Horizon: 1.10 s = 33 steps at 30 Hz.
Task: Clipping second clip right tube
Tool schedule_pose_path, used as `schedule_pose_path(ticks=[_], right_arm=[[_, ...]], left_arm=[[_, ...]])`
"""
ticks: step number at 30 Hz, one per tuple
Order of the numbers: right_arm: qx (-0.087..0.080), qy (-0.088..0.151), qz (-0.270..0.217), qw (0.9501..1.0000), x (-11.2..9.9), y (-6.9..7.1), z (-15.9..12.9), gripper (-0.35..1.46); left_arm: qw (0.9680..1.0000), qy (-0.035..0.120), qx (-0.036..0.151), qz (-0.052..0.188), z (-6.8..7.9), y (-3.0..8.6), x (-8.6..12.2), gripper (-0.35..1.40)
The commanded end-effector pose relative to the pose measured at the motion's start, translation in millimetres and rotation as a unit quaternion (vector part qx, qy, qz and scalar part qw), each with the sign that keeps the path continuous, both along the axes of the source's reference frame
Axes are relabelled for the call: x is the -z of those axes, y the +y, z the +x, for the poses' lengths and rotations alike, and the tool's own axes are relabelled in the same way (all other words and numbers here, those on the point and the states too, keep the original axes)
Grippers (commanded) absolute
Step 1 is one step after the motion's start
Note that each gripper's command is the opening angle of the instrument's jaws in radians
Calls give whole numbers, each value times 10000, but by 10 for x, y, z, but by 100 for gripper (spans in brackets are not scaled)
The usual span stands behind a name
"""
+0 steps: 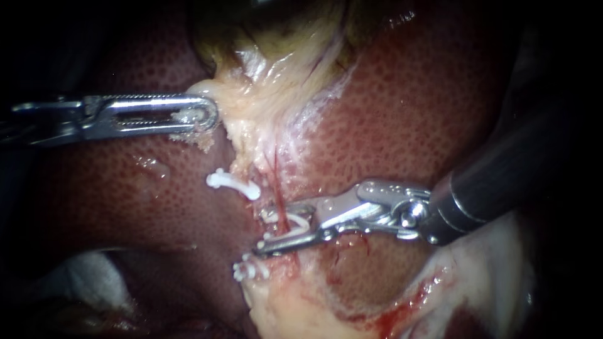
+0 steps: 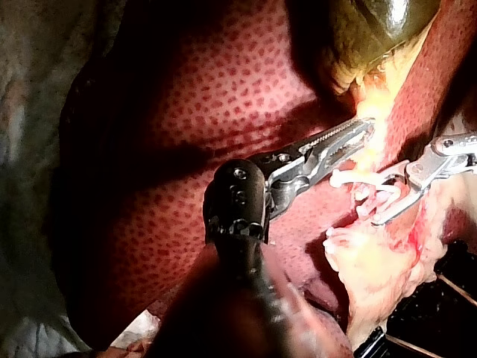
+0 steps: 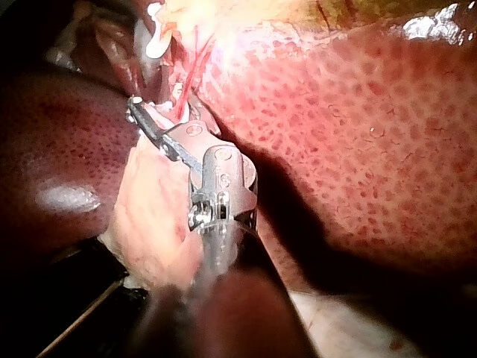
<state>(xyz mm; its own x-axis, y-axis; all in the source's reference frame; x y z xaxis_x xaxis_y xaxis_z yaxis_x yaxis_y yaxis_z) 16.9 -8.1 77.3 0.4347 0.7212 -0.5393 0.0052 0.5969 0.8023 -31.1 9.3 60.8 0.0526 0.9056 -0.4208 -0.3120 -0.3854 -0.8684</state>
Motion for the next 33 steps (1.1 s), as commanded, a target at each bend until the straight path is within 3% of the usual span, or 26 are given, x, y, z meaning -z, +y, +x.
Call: schedule_pose_path(ticks=[1,6,10,20,33], right_arm=[[4,1,-4,10000,0,0,-1,18],[-13,-24,76,10000,-1,1,-3,-3],[-53,-78,237,9997,-1,0,-6,-34],[-150,-186,588,9980,-1,1,-11,-35],[-79,-314,558,9979,-1,-1,-13,-35]], left_arm=[[10000,-2,-2,-1,0,0,0,-35],[10000,-1,0,-3,0,0,-1,-35],[10000,0,0,-4,-1,0,-1,-35],[10000,-1,0,-4,-1,0,-1,-35],[10000,3,6,-4,-3,1,-2,-35]])
